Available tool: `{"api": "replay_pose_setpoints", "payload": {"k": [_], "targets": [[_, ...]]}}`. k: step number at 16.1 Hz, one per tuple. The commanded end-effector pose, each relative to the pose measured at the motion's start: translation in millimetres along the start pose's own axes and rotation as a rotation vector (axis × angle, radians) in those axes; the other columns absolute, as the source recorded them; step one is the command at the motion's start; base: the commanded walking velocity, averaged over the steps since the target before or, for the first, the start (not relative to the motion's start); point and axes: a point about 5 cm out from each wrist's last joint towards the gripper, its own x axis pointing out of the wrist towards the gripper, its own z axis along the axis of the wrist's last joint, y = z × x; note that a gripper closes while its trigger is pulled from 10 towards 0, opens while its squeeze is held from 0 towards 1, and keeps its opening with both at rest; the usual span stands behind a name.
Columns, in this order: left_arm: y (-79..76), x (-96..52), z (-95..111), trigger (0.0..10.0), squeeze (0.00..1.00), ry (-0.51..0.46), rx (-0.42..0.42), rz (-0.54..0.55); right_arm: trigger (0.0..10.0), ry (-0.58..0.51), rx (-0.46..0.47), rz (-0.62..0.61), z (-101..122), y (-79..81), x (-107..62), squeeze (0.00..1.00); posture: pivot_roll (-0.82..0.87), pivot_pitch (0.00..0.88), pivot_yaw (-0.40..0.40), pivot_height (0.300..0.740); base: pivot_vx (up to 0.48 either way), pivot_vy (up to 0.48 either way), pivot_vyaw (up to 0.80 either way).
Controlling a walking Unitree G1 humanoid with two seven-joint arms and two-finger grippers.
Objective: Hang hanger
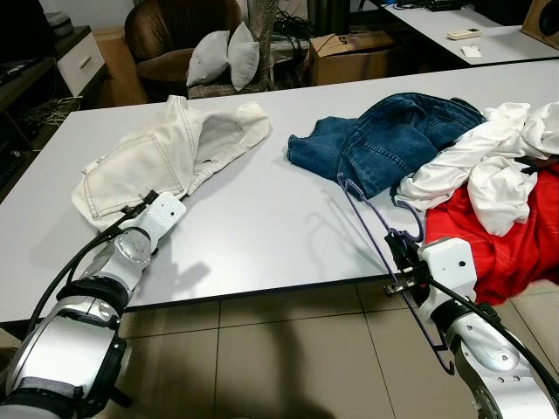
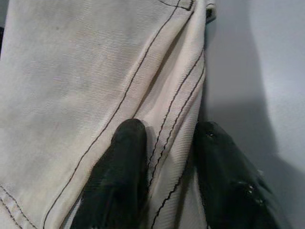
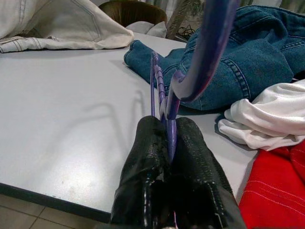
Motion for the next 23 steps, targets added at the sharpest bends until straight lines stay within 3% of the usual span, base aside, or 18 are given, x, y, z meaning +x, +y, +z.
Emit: {"api": "replay_pose_setpoints", "payload": {"k": [1, 8, 10, 12, 13, 15, 17, 19, 20, 21, 22, 23], "targets": [[10.6, 0.5, -1.6, 0.0, 0.00, 0.022, -0.016, 0.031, 10.0, 0.009, -0.007, 0.007, -0.2, 0.6, 0.9, 0.00, -0.13, 0.000, 0.121, 0.740, 0.000, 0.000, 0.00], [11.0, 1.0, 1.1, 0.0, 0.00, 0.021, -0.018, 0.001, 10.0, 0.003, -0.014, -0.004, 1.2, -1.4, 2.6, 0.00, -0.14, 0.000, 0.127, 0.740, 0.000, 0.000, 0.00], [11.2, 1.3, 3.4, 0.0, 0.00, 0.011, -0.051, -0.014, 10.0, -0.003, -0.015, -0.007, 2.5, -1.6, 3.7, 0.00, -0.13, 0.000, 0.128, 0.740, 0.000, 0.000, 0.00], [9.3, 2.1, 11.8, 0.0, 0.00, -0.013, -0.145, -0.064, 10.0, -0.013, -0.015, -0.010, 5.0, -2.6, 4.1, 0.00, -0.14, 0.000, 0.136, 0.740, 0.000, 0.000, 0.00], [2.7, 2.9, 35.2, 0.0, 0.00, -0.092, -0.378, -0.188, 10.0, -0.016, -0.017, -0.020, 3.6, -3.9, 4.1, 0.00, -0.15, 0.000, 0.145, 0.740, 0.000, 0.000, 0.00], [0.4, 0.0, 76.2, 0.0, 0.00, -0.255, -0.616, -0.362, 10.0, -0.016, -0.018, -0.029, 3.1, -3.5, 2.0, 0.00, -0.17, 0.000, 0.166, 0.740, 0.000, 0.000, 0.00], [10.6, -7.0, 118.8, 0.0, 0.00, -0.423, -0.837, -0.493, 10.0, -0.011, -0.017, -0.039, 0.2, -1.6, 0.2, 0.00, -0.17, 0.000, 0.172, 0.740, 0.000, 0.000, 0.00], [62.0, -24.4, 176.5, 0.0, 0.00, -0.690, -1.281, -0.561, 10.0, -0.030, 0.007, -0.052, 3.9, -0.3, 0.9, 0.00, -0.16, 0.000, 0.173, 0.740, 0.000, 0.000, 0.00], [83.9, -31.2, 186.9, 0.0, 0.00, -0.785, -1.442, -0.573, 10.0, -0.032, 0.004, -0.051, 4.0, -0.3, 2.3, 0.00, -0.15, 0.000, 0.172, 0.740, 0.000, 0.000, 0.00], [114.3, -39.6, 192.4, 0.0, 0.00, -0.901, -1.679, -0.589, 10.0, -0.035, -0.001, -0.050, 4.3, -0.5, 4.3, 0.00, -0.15, 0.000, 0.175, 0.740, 0.000, 0.000, 0.00], [128.8, -39.5, 180.5, 0.0, 0.00, -0.928, -1.799, -0.581, 10.0, -0.040, -0.001, -0.052, 4.9, -0.9, 5.5, 0.00, -0.15, 0.000, 0.175, 0.740, 0.000, 0.000, 0.00], [114.9, -29.1, 155.9, 0.0, 0.00, -0.819, -1.633, -0.532, 10.0, -0.043, 0.001, -0.053, 4.6, -0.1, 5.0, 0.00, -0.15, 0.000, 0.176, 0.740, 0.000, 0.000, 0.00]]}}
